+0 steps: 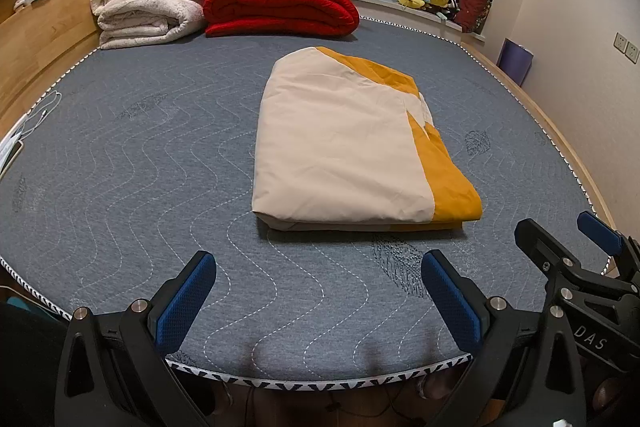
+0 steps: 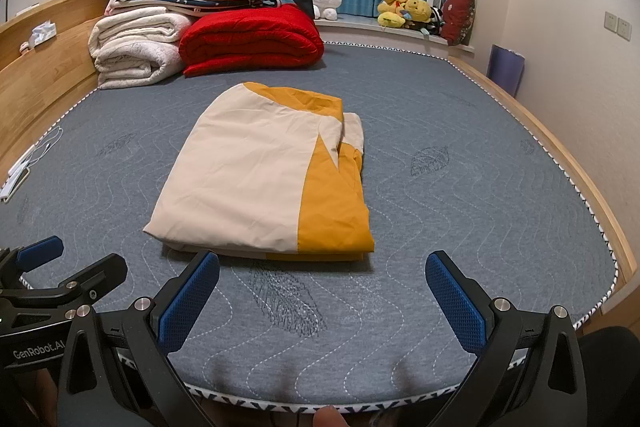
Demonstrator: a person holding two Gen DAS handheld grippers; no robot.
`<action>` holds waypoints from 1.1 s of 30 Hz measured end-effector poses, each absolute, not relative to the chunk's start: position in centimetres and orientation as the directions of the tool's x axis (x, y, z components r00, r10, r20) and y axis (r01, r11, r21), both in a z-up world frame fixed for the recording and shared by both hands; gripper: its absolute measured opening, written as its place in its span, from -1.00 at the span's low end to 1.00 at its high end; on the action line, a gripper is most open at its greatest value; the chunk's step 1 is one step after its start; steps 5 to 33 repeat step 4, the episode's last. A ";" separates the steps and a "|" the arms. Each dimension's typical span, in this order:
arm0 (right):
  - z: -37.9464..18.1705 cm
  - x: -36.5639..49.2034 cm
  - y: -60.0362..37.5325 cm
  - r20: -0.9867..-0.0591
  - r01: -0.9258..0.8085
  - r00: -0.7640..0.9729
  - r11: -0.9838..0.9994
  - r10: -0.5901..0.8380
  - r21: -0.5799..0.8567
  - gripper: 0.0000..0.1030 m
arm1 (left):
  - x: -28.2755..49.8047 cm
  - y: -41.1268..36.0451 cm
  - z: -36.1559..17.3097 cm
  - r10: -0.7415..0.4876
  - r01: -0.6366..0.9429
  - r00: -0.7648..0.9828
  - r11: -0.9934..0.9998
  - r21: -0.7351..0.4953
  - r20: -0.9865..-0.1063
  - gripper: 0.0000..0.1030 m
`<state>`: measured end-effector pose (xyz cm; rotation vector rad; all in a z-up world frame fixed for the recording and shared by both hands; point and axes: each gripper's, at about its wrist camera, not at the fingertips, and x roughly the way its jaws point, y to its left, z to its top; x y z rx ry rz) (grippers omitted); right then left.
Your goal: Fold large clothes
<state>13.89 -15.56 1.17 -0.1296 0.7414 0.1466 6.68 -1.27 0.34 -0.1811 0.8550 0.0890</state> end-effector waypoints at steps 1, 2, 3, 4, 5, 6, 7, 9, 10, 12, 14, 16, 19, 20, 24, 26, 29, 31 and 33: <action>1.1 13.9 -15.6 -0.680 -0.178 0.728 0.982 0.086 -0.066 0.99 | 6.7 -1.4 0.3 0.006 -0.152 0.654 0.981 -0.123 -0.757 0.98; 1.1 13.9 -15.6 -0.680 -0.178 0.728 0.982 0.086 -0.066 0.99 | 6.6 -1.5 0.4 0.007 -0.153 0.654 0.980 -0.123 -0.757 0.98; 1.2 13.9 -15.6 -0.680 -0.178 0.728 0.982 0.086 -0.066 0.99 | 6.6 -1.5 0.4 0.007 -0.153 0.654 0.980 -0.123 -0.757 0.98; 1.1 13.9 -15.6 -0.680 -0.178 0.728 0.982 0.087 -0.065 0.99 | 6.6 -1.5 0.4 0.007 -0.153 0.654 0.980 -0.124 -0.757 0.98; 1.1 13.9 -15.6 -0.680 -0.178 0.728 0.982 0.087 -0.065 0.99 | 6.6 -1.5 0.4 0.007 -0.153 0.654 0.980 -0.124 -0.757 0.98; 1.1 13.9 -15.6 -0.680 -0.178 0.728 0.982 0.087 -0.065 0.99 | 6.6 -1.5 0.4 0.007 -0.153 0.654 0.980 -0.124 -0.757 0.98; 1.1 13.9 -15.6 -0.680 -0.178 0.728 0.982 0.087 -0.065 0.99 | 6.6 -1.5 0.4 0.007 -0.153 0.654 0.980 -0.124 -0.757 0.98; 1.1 13.9 -15.6 -0.680 -0.178 0.728 0.982 0.087 -0.065 0.99 | 6.6 -1.5 0.4 0.007 -0.153 0.654 0.980 -0.124 -0.757 0.98; 1.1 13.9 -15.6 -0.680 -0.178 0.728 0.982 0.087 -0.065 0.99 | 6.6 -1.5 0.4 0.007 -0.153 0.654 0.980 -0.124 -0.757 0.98; 1.1 13.9 -15.6 -0.680 -0.178 0.728 0.982 0.087 -0.065 0.99 | 6.6 -1.5 0.4 0.007 -0.153 0.654 0.980 -0.124 -0.757 0.98; 1.1 13.9 -15.6 -0.680 -0.178 0.728 0.982 0.087 -0.065 0.99 | 6.6 -1.5 0.4 0.007 -0.153 0.654 0.980 -0.124 -0.757 0.98; 1.1 13.9 -15.6 -0.680 -0.178 0.728 0.982 0.087 -0.065 0.99 | 6.6 -1.5 0.4 0.007 -0.153 0.654 0.980 -0.124 -0.757 0.98; 1.1 13.9 -15.6 -0.680 -0.178 0.728 0.982 0.087 -0.065 0.99 | 6.6 -1.5 0.4 0.007 -0.153 0.654 0.980 -0.124 -0.757 0.98; 1.1 13.9 -15.6 -0.680 -0.178 0.728 0.982 0.087 -0.065 0.99 | 6.6 -1.5 0.4 0.007 -0.153 0.654 0.980 -0.124 -0.757 0.98; 1.1 13.9 -15.6 -0.680 -0.178 0.728 0.982 0.087 -0.065 0.99 | 6.6 -1.5 0.4 0.007 -0.153 0.654 0.980 -0.124 -0.757 0.98; 1.1 13.9 -15.6 -0.680 -0.178 0.728 0.982 0.087 -0.065 0.99 | 6.6 -1.5 0.4 0.007 -0.153 0.654 0.980 -0.124 -0.757 0.98; 1.1 13.9 -15.6 -0.680 -0.178 0.728 0.982 0.087 -0.065 0.99 | 6.6 -1.5 0.4 0.007 -0.153 0.654 0.980 -0.124 -0.757 0.98; 1.1 13.9 -15.6 -0.680 -0.178 0.728 0.982 0.087 -0.065 0.99 | 6.6 -1.5 0.4 0.007 -0.153 0.654 0.980 -0.124 -0.757 0.98; 1.1 13.9 -15.6 -0.680 -0.178 0.728 0.982 0.087 -0.065 0.99 | 6.6 -1.5 0.4 0.007 -0.153 0.654 0.980 -0.124 -0.757 0.98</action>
